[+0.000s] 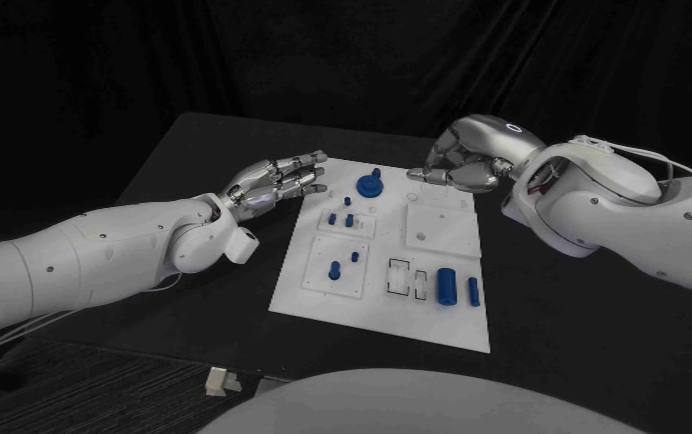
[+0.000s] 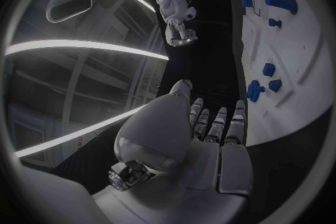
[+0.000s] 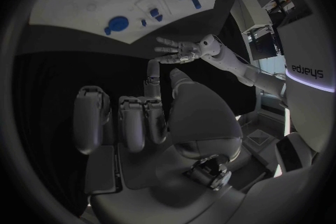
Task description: Assemble the parts on the task board
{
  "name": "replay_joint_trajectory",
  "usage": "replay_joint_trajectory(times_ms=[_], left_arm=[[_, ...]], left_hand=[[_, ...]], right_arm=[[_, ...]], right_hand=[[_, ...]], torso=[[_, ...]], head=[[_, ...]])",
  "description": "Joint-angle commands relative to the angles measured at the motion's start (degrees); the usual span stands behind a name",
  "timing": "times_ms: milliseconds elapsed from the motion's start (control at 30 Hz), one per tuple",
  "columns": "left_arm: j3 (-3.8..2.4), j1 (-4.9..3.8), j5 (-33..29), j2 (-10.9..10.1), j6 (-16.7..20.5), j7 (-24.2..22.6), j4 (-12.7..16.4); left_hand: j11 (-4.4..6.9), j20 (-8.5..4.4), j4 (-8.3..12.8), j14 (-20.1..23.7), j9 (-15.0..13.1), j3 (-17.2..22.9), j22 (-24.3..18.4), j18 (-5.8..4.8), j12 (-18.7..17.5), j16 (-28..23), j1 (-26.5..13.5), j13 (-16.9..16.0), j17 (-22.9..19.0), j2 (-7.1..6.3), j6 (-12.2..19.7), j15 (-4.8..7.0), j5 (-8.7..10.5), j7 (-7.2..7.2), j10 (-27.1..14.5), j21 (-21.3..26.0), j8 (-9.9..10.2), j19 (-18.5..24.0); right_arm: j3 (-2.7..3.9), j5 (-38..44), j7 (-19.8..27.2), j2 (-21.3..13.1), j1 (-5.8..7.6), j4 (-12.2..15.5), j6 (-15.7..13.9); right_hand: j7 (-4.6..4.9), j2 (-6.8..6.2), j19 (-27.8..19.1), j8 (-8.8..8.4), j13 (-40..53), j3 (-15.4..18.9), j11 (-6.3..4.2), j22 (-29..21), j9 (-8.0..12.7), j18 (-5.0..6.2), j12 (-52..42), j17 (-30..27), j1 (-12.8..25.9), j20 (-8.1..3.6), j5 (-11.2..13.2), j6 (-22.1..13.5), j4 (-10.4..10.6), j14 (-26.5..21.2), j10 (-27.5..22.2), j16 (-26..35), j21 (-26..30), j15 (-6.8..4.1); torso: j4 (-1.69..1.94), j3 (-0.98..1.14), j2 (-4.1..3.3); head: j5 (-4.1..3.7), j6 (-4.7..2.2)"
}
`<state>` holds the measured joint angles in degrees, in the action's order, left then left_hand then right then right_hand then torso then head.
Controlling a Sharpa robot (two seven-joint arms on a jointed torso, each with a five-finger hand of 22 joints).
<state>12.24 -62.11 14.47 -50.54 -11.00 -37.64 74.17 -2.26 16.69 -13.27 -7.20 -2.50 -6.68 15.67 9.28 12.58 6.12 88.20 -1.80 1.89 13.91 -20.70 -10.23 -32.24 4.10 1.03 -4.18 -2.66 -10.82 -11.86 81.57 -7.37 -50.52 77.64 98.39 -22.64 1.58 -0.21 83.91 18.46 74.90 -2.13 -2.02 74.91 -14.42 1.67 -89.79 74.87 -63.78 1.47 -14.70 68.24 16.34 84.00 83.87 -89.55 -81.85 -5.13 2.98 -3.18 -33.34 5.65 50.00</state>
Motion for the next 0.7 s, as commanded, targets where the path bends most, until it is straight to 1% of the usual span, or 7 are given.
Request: replay_joint_trajectory(times_ms=[33, 100, 167, 200, 367, 467, 700], left_arm=[[-0.06, 0.08, -0.3, 0.0, 0.5, -1.9, 0.1], [-0.06, 0.08, -0.3, 0.1, 0.5, -1.9, 0.0], [-0.06, 0.08, -0.3, 0.1, 0.5, -2.0, 0.0], [-0.06, 0.09, -0.3, 0.1, 0.4, -2.0, 0.0], [-0.06, 0.09, -0.3, 0.1, 0.3, -2.0, -0.1], [-0.06, 0.1, -0.3, 0.1, 0.3, -2.1, -0.1], [-0.06, 0.18, -0.3, 0.2, 0.1, -2.1, -0.3]], left_hand=[[-0.2, 0.0, 0.0, -0.4, -0.1, 0.4, 0.1, -0.45, 0.4, 0.2, 0.3, -0.1, 0.1, 0.2, -0.4, 0.05, -0.22, -0.07, 0.4, -0.4, -0.2, -0.6], [-0.22, 0.0, 0.0, -0.4, -0.1, 0.5, 0.1, -0.42, 0.5, 0.3, 0.3, -0.1, 0.1, 0.19, -0.5, 0.06, -0.24, -0.06, 0.4, -0.4, -0.2, -0.7], [-0.22, 0.0, 0.0, -0.4, -0.1, 0.5, 0.1, -0.42, 0.5, 0.3, 0.3, -0.1, 0.1, 0.19, -0.5, 0.06, -0.24, -0.06, 0.4, -0.4, -0.2, -0.7], [-0.22, 0.0, 0.0, -0.4, -0.1, 0.5, 0.1, -0.42, 0.5, 0.3, 0.3, -0.1, 0.1, 0.19, -0.5, 0.06, -0.24, -0.06, 0.4, -0.4, -0.2, -0.7], [-0.25, 0.0, 0.0, -0.5, -0.1, 0.5, 0.1, -0.39, 0.6, 0.3, 0.3, -0.1, 0.1, 0.18, -0.6, 0.07, -0.26, -0.04, 0.4, -0.4, -0.2, -0.7], [-0.25, 0.0, 0.0, -0.5, -0.1, 0.5, 0.1, -0.39, 0.6, 0.3, 0.3, -0.1, 0.1, 0.18, -0.6, 0.07, -0.26, -0.04, 0.4, -0.4, -0.2, -0.7], [-0.31, 0.0, 0.0, -0.5, -0.1, 0.6, 0.0, -0.37, 0.7, 0.3, 0.3, -0.1, 0.1, 0.19, -0.6, 0.07, -0.3, -0.03, 0.5, -0.5, -0.2, -0.7]], right_arm=[[-0.03, -3.1, -12.4, -0.5, -0.82, 0.3, 14.8], [-0.04, -3.2, -16.0, -0.7, -1.37, 0.3, 20.9], [-0.04, -3.2, -18.1, -0.7, -1.91, 0.2, 24.9], [-0.04, -3.4, -19.3, -0.6, -2.29, 0.2, 27.0], [-0.04, -4.5, -21.5, -0.5, -3.15, 0.4, 30.8], [-0.04, -5.1, -22.5, -0.6, -3.46, 0.7, 31.8], [-0.05, -6.1, -26.1, -0.7, -4.05, 1.1, 34.6]], right_hand=[[-0.71, 0.52, 4.8, 0.7, 15.1, 0.5, -0.64, 13.9, -2.4, -0.73, -0.2, 15.1, 5.4, -1.03, 0.0, 1.1, 0.3, 6.0, 6.1, -0.5, -3.5, -0.81], [-0.51, 1.14, 4.4, -0.05, 15.1, 1.6, -0.49, 13.7, -3.1, -0.57, -0.2, 15.1, 11.9, -1.18, 3.1, 1.3, 0.4, 6.0, 6.1, -0.5, -3.0, -0.9], [-0.63, 1.19, 3.5, -0.12, 15.1, 1.7, -0.51, 12.9, -3.3, -0.01, -0.2, 15.1, 13.3, -1.2, 4.1, 2.0, 0.4, 6.0, 6.1, -0.5, -0.5, -1.02], [-1.37, 1.03, 3.5, 0.84, 15.1, 1.1, -1.07, 13.0, -4.1, -0.04, -0.2, 15.1, 12.8, -1.45, 3.9, 4.9, 0.2, 6.0, 6.1, -0.5, -0.8, -1.49], [-1.94, 0.5, 2.6, 1.01, 15.1, 0.8, -1.63, 12.2, -4.7, 0.53, -0.2, 15.1, 12.3, -1.96, 3.8, 6.2, 0.1, 6.0, 6.1, -0.5, 1.6, -2.03], [-2.83, -0.1, 2.7, 2.11, 15.1, 0.2, -2.36, 12.3, -5.9, 0.44, -0.2, 15.1, 11.5, -2.41, 1.9, 8.6, -0.1, 6.0, 6.1, -0.5, 1.2, -2.53], [-3.02, -0.87, 2.2, 2.11, 15.1, 0.4, -2.68, 11.9, -6.5, 0.77, -0.2, 15.1, 12.4, -2.79, 2.4, 8.6, 0.2, 6.0, 6.1, -0.5, 2.6, -2.85]], torso=[[-0.1, -0.04, 0.1], [-0.13, -0.07, 0.18], [-0.07, -0.08, 0.15], [-0.08, -0.1, 0.18], [-0.1, 0.01, -0.03], [-0.09, -0.03, 0.0], [0.0, -0.04, -0.05]], head=[[0.08, 0.0], [0.02, 0.0], [-0.07, 0.0], [-0.03, 0.0], [-0.07, 0.0], [-0.05, 0.0], [-0.19, 0.0]])
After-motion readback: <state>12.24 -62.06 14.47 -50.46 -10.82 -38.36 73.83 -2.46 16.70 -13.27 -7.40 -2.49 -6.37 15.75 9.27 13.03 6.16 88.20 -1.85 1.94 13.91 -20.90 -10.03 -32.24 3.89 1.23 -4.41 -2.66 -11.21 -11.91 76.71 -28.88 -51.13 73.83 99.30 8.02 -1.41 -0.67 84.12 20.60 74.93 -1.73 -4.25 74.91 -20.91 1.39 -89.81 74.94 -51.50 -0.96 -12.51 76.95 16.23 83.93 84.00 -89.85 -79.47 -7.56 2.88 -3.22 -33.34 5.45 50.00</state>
